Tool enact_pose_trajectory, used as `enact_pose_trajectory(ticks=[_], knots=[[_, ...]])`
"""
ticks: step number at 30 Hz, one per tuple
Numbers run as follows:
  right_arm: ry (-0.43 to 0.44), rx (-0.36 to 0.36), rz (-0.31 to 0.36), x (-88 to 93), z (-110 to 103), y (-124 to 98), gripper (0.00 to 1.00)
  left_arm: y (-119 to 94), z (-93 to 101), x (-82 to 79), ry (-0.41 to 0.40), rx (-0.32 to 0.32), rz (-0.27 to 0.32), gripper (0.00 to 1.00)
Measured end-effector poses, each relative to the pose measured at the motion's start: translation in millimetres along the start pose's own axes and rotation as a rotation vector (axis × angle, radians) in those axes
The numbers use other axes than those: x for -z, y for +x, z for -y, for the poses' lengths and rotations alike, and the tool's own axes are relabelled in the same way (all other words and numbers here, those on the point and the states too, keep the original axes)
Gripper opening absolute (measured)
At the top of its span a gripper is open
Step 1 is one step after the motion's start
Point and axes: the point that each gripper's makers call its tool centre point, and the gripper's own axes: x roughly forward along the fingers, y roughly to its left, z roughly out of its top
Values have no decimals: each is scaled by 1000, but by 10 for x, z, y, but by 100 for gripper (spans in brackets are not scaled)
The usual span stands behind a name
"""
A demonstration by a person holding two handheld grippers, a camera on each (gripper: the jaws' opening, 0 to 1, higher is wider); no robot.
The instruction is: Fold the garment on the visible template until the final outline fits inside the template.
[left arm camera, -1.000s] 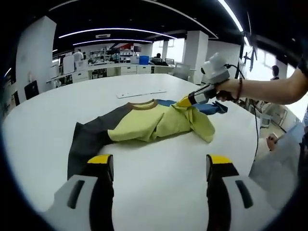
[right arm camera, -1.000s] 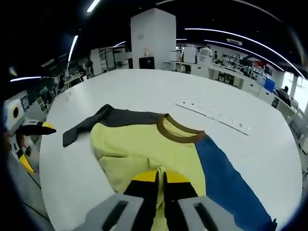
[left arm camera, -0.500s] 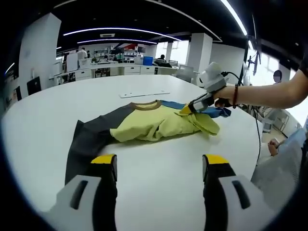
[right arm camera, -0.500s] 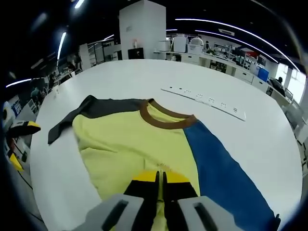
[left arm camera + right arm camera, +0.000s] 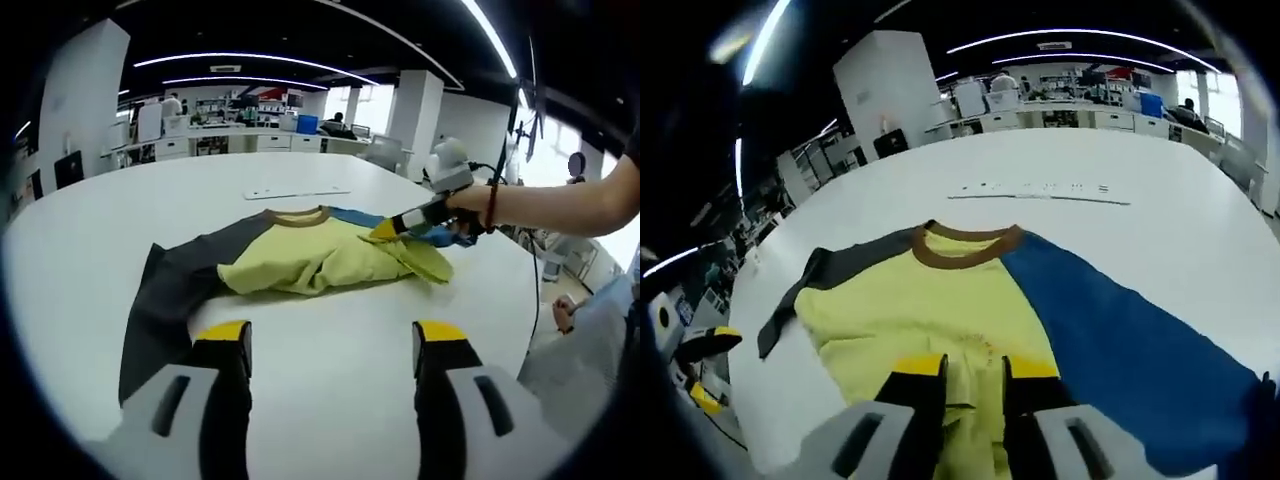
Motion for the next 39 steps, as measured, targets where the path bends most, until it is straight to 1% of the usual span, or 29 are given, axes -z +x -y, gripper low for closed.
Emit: enact_pose_trajectory(ticks=[3,6,8,10,12,14,19,21,25,27,31,34,36,37,38,39], knots=[[-7,-15,14,-3,-49,-137,31,71,77,-40,-16,16,6,58],[-23,-57,30,4,-167,-315,39,176,158,-123,-44,30,29,55],[-49,-80,34,22,-252,-424,43,250,216,-175,-42,37,37,54],[-62,-100,28,53,-311,-507,50,315,265,-215,-40,46,44,53],[-75,-126,22,92,-372,-597,52,383,311,-230,-35,58,47,52],[-95,-138,27,121,-415,-699,52,447,345,-211,-30,68,35,51],[-160,-160,6,302,-522,-900,51,577,418,-148,-22,82,12,48],[-175,-170,-7,391,-567,-945,51,631,450,-142,-20,88,11,46],[-213,-170,-25,546,-633,-1004,46,739,526,-143,-10,108,9,37],[-245,-178,-37,624,-687,-1024,44,809,560,-135,1,114,3,37],[-289,-156,-36,712,-718,-1011,34,936,627,-156,22,130,1,34],[-292,-146,-37,756,-721,-989,31,1013,665,-167,26,138,0,33],[-318,-118,-44,788,-698,-989,28,1081,698,-161,29,147,-6,32],[-334,-86,-34,788,-668,-990,27,1126,718,-147,30,151,-15,31],[-356,-75,-27,792,-664,-988,25,1157,731,-137,32,153,-21,30],[-355,-73,-28,824,-685,-979,24,1186,742,-130,35,153,-24,29]])
